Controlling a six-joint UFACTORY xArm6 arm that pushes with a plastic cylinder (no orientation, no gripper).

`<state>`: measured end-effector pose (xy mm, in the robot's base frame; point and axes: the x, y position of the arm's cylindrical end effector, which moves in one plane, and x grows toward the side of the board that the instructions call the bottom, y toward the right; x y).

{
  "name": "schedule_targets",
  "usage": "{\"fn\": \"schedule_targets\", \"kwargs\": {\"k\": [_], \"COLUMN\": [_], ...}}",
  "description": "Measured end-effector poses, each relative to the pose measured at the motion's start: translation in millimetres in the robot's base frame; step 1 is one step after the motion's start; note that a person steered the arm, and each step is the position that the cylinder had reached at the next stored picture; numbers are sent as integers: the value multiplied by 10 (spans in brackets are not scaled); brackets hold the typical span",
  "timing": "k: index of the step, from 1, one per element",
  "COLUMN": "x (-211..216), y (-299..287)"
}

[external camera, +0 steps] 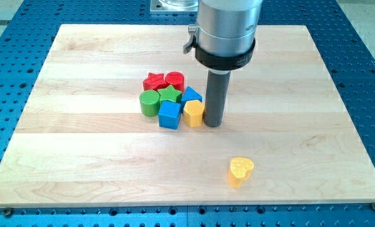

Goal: Move the yellow heart horizontally right to the yellow hexagon

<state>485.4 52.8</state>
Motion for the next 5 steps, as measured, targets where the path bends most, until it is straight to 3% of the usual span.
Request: {"fn": "schedule_targets", "kwargs": {"k": [1,2,3,4,5], "x": [604,1318,1310,925,1185], "y": [1030,1311,688,291,247]}}
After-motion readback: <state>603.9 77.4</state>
